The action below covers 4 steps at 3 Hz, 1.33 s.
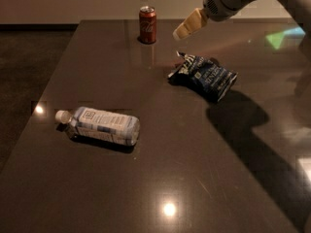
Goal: Pick coke can
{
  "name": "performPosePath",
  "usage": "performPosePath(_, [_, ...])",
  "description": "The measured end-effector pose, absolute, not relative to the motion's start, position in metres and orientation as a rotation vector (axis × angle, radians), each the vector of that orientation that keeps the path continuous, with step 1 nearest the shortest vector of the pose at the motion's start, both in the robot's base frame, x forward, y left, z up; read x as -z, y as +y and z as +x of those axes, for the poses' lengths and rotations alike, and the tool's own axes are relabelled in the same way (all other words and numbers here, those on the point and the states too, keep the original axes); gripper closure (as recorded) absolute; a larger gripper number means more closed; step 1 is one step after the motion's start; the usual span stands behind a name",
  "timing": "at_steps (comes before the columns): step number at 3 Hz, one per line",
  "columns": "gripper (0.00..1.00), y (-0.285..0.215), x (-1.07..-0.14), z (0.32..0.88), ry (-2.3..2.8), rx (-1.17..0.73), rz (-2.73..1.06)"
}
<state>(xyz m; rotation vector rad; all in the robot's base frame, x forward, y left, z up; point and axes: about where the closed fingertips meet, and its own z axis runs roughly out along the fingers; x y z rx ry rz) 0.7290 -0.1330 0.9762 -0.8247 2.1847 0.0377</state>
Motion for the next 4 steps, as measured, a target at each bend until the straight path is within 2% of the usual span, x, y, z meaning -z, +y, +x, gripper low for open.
performPosePath(3, [0.0, -0.09, -0.969, 0.787, 1.995, -0.2, -0.688])
performPosePath(4, [0.0, -0.089, -0.968, 0.789, 1.996, -0.197, -0.682])
